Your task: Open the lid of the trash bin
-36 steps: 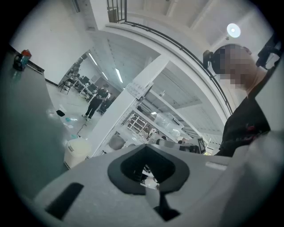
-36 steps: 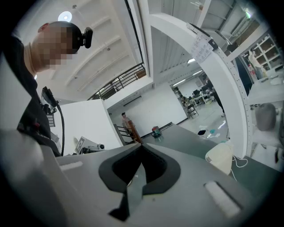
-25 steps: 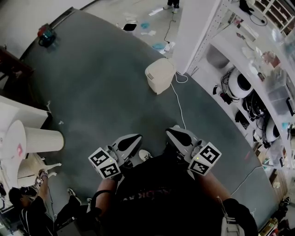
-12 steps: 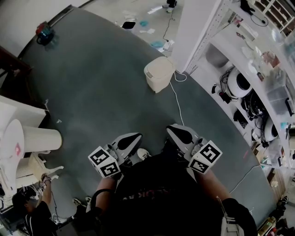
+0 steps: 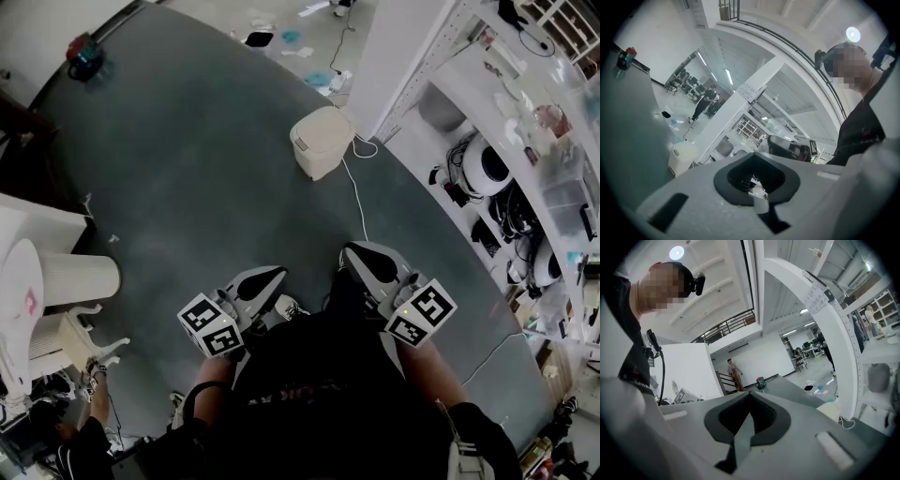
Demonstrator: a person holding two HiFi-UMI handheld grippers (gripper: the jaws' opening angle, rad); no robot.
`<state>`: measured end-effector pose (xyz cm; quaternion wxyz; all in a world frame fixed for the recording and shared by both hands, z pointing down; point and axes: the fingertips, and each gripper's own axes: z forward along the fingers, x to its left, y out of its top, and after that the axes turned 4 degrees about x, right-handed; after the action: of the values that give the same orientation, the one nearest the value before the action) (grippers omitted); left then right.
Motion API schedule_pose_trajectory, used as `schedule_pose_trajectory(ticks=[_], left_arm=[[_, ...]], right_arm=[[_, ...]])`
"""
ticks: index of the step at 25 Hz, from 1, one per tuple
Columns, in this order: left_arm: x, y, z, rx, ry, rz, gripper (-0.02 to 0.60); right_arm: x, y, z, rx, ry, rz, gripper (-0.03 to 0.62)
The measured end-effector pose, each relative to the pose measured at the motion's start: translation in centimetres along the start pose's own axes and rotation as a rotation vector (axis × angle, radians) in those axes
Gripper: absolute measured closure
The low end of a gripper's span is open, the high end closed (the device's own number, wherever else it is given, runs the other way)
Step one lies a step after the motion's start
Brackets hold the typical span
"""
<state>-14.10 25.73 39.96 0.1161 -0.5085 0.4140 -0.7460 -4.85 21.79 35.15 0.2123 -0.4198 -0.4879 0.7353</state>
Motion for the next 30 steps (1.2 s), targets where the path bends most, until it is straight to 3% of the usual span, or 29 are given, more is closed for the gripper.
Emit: schedule_pose_trajectory(ticks=[8, 19, 30], left_arm=[[3.1, 2.2, 5.1, -0.005, 0.062, -0.027, 0.581], [9.1, 7.1, 17.9, -0.013, 0.143, -0.088, 0.581], [14.9, 10.7, 25.2, -0.082, 0.316, -0.133, 0.581]], right_arm=[[-6.7, 2.1, 1.8, 0.026, 0.039, 0.006, 0.594], [-21.5, 8.2, 4.0, 0.067, 0.115, 0.009, 0.594], [-31.2, 11.3, 4.4, 0.111, 0.228, 0.03, 0.594]])
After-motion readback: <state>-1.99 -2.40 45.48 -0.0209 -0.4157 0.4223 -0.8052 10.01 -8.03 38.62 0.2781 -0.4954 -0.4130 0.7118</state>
